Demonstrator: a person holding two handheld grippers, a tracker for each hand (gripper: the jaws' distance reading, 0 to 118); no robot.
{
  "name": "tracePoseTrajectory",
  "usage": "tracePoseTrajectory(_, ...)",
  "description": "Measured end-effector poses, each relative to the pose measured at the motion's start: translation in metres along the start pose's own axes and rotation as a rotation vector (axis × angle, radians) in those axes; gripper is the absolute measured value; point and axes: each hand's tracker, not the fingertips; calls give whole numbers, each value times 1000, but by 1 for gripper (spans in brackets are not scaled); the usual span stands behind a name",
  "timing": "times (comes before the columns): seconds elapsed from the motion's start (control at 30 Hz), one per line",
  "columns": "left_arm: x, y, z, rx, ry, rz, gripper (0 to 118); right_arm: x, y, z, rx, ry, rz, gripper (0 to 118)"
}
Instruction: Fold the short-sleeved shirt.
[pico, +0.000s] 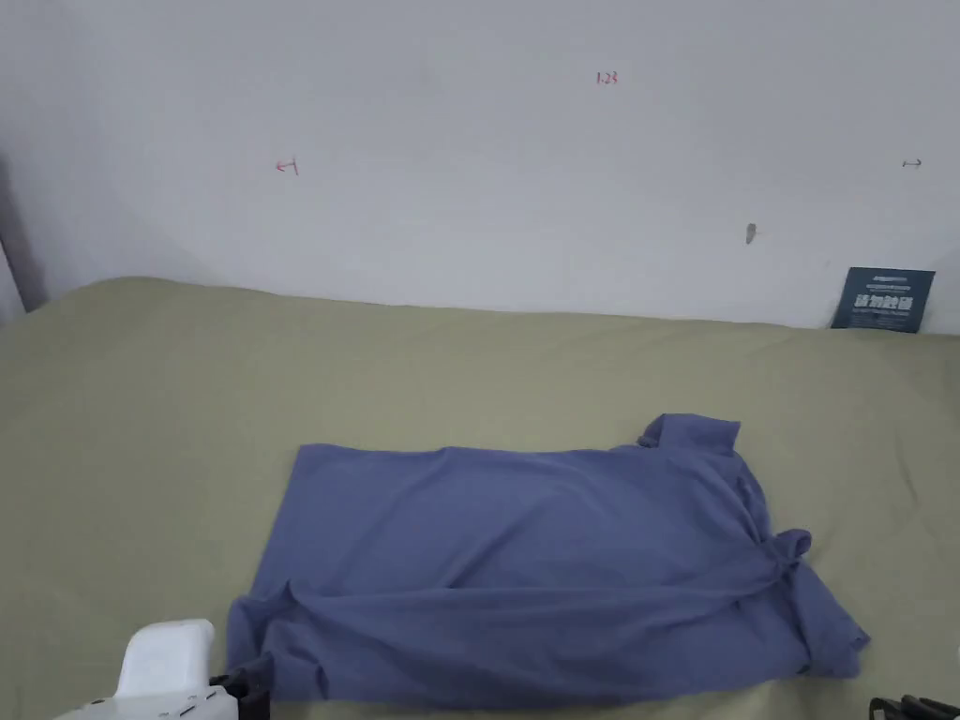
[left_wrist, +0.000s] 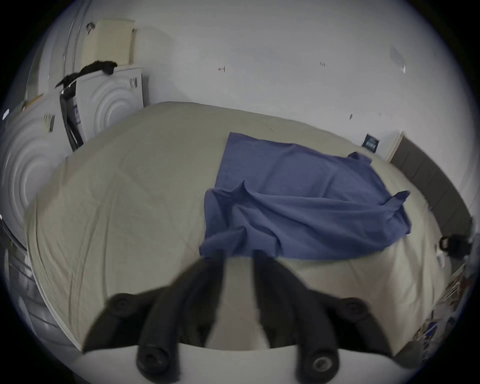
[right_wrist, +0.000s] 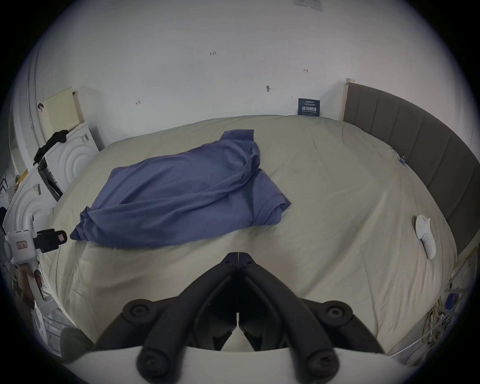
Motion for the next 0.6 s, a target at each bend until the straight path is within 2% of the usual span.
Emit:
tracePoseTrajectory(0.07, 0, 5, -18, -21, -38, 0, 58, 6, 7, -5, -7, -16, 17, 3)
tracePoseTrajectory(0.1, -1, 6, -30, -58, -66, 4, 60, 9, 11, -9, -11, -21, 25, 7)
tracePoseTrajectory(0.13, 0, 8, -38, -81, -57, 4, 60, 12, 12, -13, -11, -27, 28, 18)
tracePoseTrajectory(0.2, 1, 8, -52, -87, -71, -46, 60, 20, 17, -27, -30, -31, 31, 74)
tracePoseTrajectory(0.23, 4, 8, -56, -91, -62, -70, 60, 22, 19, -37, -67, -38, 38, 88)
tracePoseTrajectory(0.27, 6, 8, -59, -92, -57, -90, 59, 25, 20, -48, -112, -21, 52, 83)
tracePoseTrajectory(0.3, 7, 9, -61, -99, -54, -88, 54, 29, 23, -59, -95, -25, 44, 84)
tracePoseTrajectory(0.33, 5, 7, -60, -115, -57, -70, 37, 31, 26, -71, -105, -29, 43, 85)
tracePoseTrajectory(0.37, 2, 6, -60, -126, -72, -18, 2, 32, 28, -83, -127, -36, 33, 85)
tracePoseTrajectory(0.43, -7, 4, -55, -59, -143, 78, 2, 35, 37, -107, -183, -56, 29, 84)
tracePoseTrajectory(0.47, -11, 4, -53, -86, -151, 117, 2, 38, 42, -118, -197, -50, 12, 84)
tracePoseTrajectory(0.53, -9, 3, -53, -93, -137, 78, 2, 38, 51, -131, -193, -30, -31, 84)
tracePoseTrajectory(0.6, -8, 6, -56, -93, -128, 55, 2, 39, 58, -147, -177, 25, -111, 84)
